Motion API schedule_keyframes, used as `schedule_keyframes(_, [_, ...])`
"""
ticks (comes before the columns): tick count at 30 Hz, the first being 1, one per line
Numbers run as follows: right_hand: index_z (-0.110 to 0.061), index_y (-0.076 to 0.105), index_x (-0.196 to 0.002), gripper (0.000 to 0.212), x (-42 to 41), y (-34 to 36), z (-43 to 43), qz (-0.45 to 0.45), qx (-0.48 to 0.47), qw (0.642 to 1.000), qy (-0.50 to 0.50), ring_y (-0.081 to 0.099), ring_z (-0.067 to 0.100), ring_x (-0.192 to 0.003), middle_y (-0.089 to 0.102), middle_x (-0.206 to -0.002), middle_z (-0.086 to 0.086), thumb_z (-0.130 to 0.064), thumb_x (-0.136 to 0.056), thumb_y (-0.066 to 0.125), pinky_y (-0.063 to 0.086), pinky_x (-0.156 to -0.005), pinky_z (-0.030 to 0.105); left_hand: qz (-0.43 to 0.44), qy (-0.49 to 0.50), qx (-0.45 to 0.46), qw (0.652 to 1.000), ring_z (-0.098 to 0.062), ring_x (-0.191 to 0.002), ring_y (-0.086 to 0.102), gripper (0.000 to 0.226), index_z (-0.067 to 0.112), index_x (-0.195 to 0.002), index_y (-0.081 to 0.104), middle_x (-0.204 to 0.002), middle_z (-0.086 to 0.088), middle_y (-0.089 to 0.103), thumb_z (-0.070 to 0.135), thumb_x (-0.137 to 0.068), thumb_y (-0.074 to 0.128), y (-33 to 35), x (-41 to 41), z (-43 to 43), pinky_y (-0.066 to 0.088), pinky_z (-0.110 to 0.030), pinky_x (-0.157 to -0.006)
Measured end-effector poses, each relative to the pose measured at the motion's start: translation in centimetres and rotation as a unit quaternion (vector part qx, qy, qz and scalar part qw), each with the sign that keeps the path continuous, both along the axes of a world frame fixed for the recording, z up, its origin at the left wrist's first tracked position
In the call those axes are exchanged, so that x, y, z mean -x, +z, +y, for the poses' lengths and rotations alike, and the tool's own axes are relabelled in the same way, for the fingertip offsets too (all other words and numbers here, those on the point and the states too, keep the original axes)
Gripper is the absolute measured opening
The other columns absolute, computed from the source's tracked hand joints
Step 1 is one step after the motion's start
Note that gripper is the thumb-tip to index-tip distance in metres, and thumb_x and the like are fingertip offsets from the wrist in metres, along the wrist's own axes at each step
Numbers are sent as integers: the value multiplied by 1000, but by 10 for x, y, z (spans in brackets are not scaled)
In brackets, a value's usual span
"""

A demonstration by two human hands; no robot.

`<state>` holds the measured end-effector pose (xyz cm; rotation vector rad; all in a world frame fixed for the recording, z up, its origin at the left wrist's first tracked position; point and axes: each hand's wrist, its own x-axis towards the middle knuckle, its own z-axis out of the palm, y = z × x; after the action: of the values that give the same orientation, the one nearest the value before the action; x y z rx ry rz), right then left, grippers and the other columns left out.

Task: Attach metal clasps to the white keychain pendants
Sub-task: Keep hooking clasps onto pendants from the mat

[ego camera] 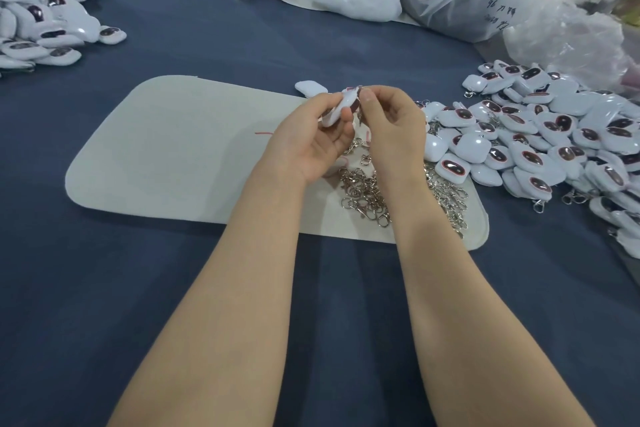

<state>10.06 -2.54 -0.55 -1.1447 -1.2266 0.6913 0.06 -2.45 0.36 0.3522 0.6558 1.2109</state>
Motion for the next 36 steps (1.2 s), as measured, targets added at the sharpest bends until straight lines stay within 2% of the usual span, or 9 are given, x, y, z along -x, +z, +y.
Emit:
schedule_keyframes(4, [-21, 56, -78, 18, -1, -1, 0, -19, 2, 1000, 13, 58, 9, -78, 62, -78, -6, -11, -93, 55, 50, -83, 35, -17, -7, 18, 1000, -3, -47, 56, 9, 7, -101, 56, -85, -5, 59, 7, -93, 52, 0, 1, 0, 49, -14, -50])
schedule_keyframes(9, [-22, 53, -79, 18, -13, -2, 2, -137, 22, 990, 27, 53, 6, -72, 57, -74, -12, -11, -95, 52, 46, -76, 24, 201, 73, -39, 976, -7, -52, 52, 18, 20, -102, 58, -80, -1, 55, 6, -91, 54, -2, -1, -1, 46, -16, -45])
schedule_keyframes(12, [-15, 56, -84, 10, -16, -4, 2, -208, 16, 978, 7, 52, 8, -70, 57, -74, -8, -12, -94, 53, 43, -73, 21, 409, 155, -159, 885, -12, -78, 59, 26, 19, -111, 57, -97, 5, 57, 6, -88, 57, -6, -2, -1, 56, -27, -69])
schedule_keyframes(14, [-9, 58, -87, 9, -17, -5, 1, -250, 6, 968, -13, 50, 11, -69, 57, -75, -3, -13, -93, 53, 38, -67, 17, 493, 180, -239, 817, -5, -82, 54, 27, 18, -113, 57, -92, 17, 55, 7, -88, 56, -7, -3, -3, 47, -22, -82])
schedule_keyframes(25, [0, 57, -85, 17, -12, -9, 4, -368, -22, 929, -37, 43, 23, -70, 53, -74, 6, -7, -94, 44, 27, -62, 30, 662, 198, -328, 644, -8, -77, 44, 32, 22, -124, 54, -88, 18, 49, 13, -93, 52, -11, -11, -5, 28, -16, -64])
schedule_keyframes(27, [-5, 54, -83, 15, -8, -10, 2, -322, -16, 945, -44, 47, 21, -71, 55, -76, 3, -9, -95, 46, 32, -63, 27, 628, 216, -289, 689, -9, -78, 47, 30, 18, -122, 55, -90, 15, 52, 14, -92, 52, -9, -12, -3, 33, -16, -66])
schedule_keyframes(31, [-17, 51, -86, 12, 3, -5, 0, -140, 1, 990, 4, 53, 6, -76, 56, -80, -12, -7, -93, 51, 43, -74, 12, 284, 164, -85, 941, -11, -58, 54, 6, 9, -93, 59, -77, -1, 55, 7, -91, 54, -3, -5, 3, 48, -18, -57])
schedule_keyframes(34, [-21, 53, -82, 17, 3, -3, 0, -56, 26, 998, 33, 60, 17, -85, 59, -83, -5, -7, -92, 55, 52, -86, 38, 95, 91, 16, 991, -4, -42, 48, 18, 10, -78, 58, -55, 2, 55, 8, -94, 51, -2, 0, 3, 44, -15, -45])
schedule_keyframes(36, [-19, 54, -82, 16, 1, -1, -1, -28, 30, 998, 48, 61, 13, -83, 61, -84, -3, -7, -92, 56, 53, -84, 39, 47, 71, 33, 996, -3, -42, 50, 17, 9, -81, 58, -53, 1, 59, 9, -95, 48, -2, 2, 3, 45, -14, -45])
